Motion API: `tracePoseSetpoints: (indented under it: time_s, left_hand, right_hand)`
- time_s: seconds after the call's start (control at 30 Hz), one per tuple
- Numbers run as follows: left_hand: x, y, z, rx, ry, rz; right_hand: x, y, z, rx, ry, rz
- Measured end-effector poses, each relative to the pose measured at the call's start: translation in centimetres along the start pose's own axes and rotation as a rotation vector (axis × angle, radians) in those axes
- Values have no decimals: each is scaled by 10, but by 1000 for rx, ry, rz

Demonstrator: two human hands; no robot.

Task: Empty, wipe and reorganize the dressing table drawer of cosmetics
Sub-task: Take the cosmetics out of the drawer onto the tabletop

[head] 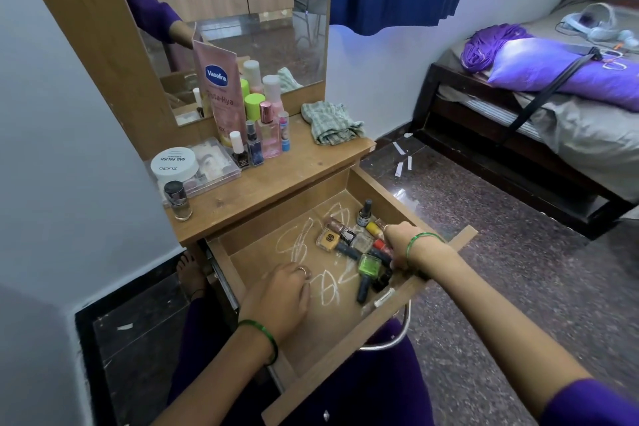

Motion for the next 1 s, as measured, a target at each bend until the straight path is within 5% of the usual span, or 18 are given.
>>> tracePoseSetpoints:
  time_s: [0.33, 0.5, 0.77, 1.0]
  left_hand:
    - [0, -2, -8, -55, 21, 31]
    - [-2, 17, -23, -67, -12, 70]
    - [-15, 78, -83, -241, 79, 15]
    - [-27, 107, -118, -392, 245, 73]
  right_hand:
    - [0, -6, 8, -21, -50, -92]
    - [3, -4, 1, -34, 124, -148]
    - [39, -35, -34, -53, 885, -841]
    - [40, -48, -52, -101, 1184, -1032]
Point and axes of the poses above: each hand's wrist, its own y-axis towards the middle knuckle, its own x-axis out of the back of the hand, z = x × y, the point moved 7 cm from there along y, towards the middle knuckle, and after that the axes turned 6 degrees about y, right-handed, at the moved point
